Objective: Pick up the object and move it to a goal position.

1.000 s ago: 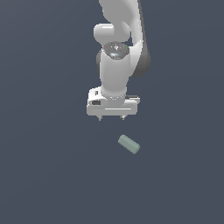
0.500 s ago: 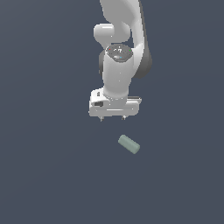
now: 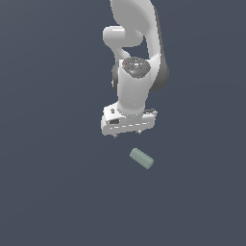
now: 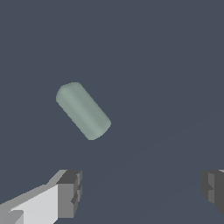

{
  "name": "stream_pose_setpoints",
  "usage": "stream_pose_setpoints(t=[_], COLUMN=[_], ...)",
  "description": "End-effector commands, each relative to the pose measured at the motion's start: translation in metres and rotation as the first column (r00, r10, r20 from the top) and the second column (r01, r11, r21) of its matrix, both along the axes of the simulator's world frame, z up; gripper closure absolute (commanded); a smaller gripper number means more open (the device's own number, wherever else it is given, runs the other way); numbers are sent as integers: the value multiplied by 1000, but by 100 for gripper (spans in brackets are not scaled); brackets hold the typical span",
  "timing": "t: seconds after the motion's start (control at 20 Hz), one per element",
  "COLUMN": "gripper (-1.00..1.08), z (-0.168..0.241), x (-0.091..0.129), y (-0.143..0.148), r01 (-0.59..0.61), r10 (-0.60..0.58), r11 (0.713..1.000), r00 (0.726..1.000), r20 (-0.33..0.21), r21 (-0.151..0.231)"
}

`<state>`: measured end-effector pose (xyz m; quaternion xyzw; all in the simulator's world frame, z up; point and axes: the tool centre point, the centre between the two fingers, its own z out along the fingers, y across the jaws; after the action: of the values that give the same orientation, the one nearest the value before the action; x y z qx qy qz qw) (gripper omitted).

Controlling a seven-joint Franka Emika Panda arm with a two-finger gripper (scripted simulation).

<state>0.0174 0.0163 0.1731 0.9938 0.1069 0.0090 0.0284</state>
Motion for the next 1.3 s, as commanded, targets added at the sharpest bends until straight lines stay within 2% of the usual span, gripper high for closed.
stream_pose_setpoints(t=[0.0,0.2,0.35,0.8,1.05,1.25], gripper=[-92,-92,-92,-92,-92,-92], z=[-8,-24,-38,-79,-94,-101], x=[4,11,16,29,33,34], y=[6,17,28,58,69,74], r01=[-54,-163,-258,-502,-580,-616], r10=[54,163,258,503,582,618], r11=[999,987,966,864,813,786], r00=[999,987,966,864,813,786], r20=[-5,-14,-21,-29,-27,-25], r21=[0,3,8,34,46,52])
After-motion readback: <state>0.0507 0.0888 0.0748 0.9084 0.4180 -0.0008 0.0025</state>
